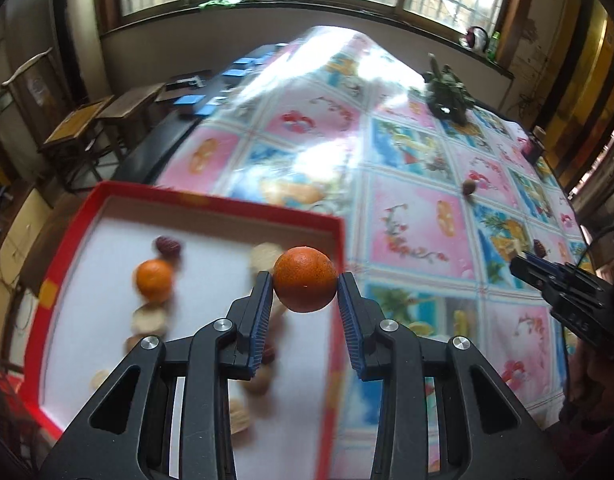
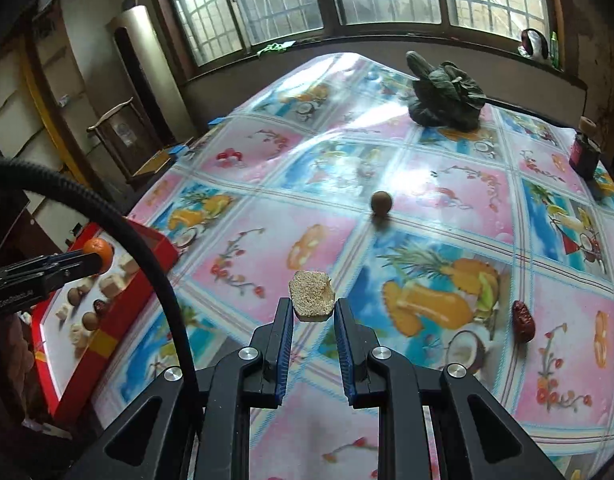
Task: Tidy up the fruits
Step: 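Lower the orange into the red tray with the left tool while the right tool releases the rice cake there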
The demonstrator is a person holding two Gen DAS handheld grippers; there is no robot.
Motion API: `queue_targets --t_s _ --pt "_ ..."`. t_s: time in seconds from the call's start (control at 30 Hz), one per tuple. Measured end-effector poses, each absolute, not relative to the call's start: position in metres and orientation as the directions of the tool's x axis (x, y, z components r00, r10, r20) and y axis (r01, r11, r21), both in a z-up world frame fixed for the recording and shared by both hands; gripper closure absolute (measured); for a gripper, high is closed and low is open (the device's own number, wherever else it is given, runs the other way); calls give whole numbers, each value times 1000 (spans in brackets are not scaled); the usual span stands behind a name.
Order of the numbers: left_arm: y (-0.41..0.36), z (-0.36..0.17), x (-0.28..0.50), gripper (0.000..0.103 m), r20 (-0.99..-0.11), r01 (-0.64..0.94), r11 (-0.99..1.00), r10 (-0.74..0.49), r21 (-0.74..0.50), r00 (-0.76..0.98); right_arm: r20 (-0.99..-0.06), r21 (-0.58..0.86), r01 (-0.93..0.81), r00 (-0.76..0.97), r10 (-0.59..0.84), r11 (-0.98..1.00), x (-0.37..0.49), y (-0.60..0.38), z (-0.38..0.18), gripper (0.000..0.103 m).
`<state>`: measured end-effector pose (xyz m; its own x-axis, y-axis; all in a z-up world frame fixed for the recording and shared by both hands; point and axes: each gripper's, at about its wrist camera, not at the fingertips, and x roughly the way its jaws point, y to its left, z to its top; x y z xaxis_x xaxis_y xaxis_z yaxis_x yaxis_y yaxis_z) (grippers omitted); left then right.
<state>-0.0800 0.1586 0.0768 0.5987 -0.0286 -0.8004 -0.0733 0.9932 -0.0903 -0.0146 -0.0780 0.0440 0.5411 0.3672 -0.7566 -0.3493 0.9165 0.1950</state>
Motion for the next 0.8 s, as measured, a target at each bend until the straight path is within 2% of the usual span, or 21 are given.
queue_targets --t_s 0.4,0.8 --pt "221 69 -146 70 -796 -204 978 95 -37 597 -713 225 -577 452 536 785 -74 24 66 83" --pt "242 43 -178 70 -831 -205 976 52 -76 554 -731 197 -716 348 588 669 -91 111 63 83"
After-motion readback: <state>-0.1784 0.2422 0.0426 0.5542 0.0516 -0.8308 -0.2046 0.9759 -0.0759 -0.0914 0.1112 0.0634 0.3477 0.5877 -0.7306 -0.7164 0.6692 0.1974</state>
